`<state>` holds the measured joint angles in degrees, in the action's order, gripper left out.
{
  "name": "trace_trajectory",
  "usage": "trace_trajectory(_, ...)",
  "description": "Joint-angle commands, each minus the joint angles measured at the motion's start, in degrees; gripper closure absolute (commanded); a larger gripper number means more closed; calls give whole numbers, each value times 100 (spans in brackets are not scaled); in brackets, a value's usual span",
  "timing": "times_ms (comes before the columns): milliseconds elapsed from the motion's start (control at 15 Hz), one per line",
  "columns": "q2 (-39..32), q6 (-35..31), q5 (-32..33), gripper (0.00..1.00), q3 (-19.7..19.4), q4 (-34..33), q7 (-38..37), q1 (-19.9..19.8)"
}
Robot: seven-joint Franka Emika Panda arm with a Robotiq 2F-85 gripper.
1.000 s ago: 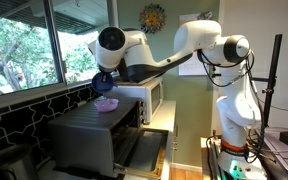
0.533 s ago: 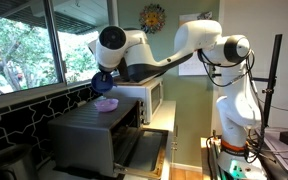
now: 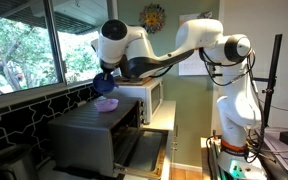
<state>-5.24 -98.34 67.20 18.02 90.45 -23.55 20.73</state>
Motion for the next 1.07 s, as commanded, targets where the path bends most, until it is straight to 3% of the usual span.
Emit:
trace_trajectory(0,208,-147,-428,99,-43,148,81,-111)
trace_trajectory(533,490,4,-1482,99,-299,155,-300,-425)
trace_trajectory(1000,1010,-58,-2890,99,-705,495,-920,-902)
